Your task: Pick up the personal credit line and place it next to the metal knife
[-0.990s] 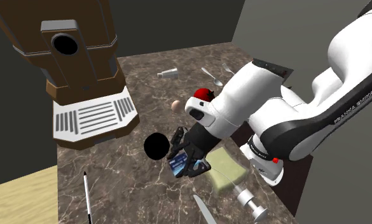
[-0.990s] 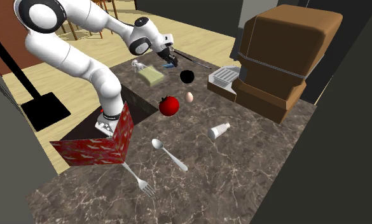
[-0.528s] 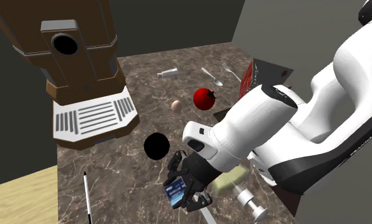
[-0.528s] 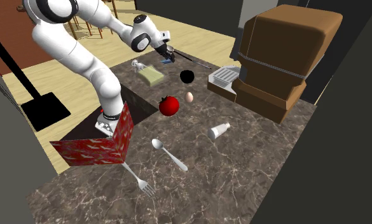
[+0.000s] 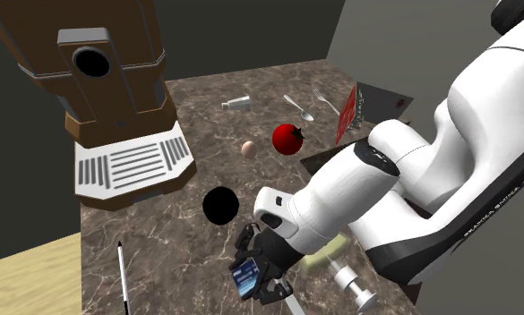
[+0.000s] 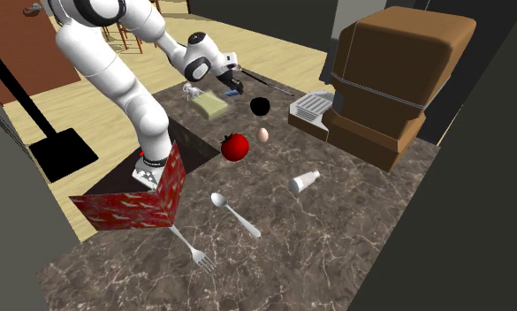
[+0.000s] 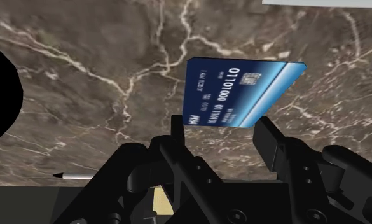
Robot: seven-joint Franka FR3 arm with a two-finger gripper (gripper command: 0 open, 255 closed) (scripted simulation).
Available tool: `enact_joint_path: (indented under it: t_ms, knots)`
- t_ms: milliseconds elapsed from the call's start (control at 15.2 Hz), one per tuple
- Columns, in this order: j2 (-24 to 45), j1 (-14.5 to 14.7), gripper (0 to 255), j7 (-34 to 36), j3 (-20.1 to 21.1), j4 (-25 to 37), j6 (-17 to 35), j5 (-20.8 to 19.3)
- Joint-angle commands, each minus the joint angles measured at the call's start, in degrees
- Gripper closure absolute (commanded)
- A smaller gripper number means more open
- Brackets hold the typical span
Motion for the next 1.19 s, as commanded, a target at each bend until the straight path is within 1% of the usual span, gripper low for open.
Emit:
enact_joint_path:
  t_ms: [0, 66, 594, 660, 990, 1122]
  knots:
    - [2.2, 0.8, 255, -0.4, -0.4, -0.5, 2.7, 0.4]
    - [3.8, 1.4, 255, -0.7, -0.8, -0.7, 4.5, 0.7]
    - [3.8, 1.4, 255, -0.7, -0.9, -0.7, 4.5, 0.7]
    - [3.8, 1.4, 0, -0.7, -0.9, -0.7, 4.5, 0.7]
    - [3.8, 1.4, 0, -0.7, -0.9, -0.7, 4.5, 0.7]
    - [-3.6, 1.5, 0, -0.1, -0.7, -2.4, -1.2, 0.9]
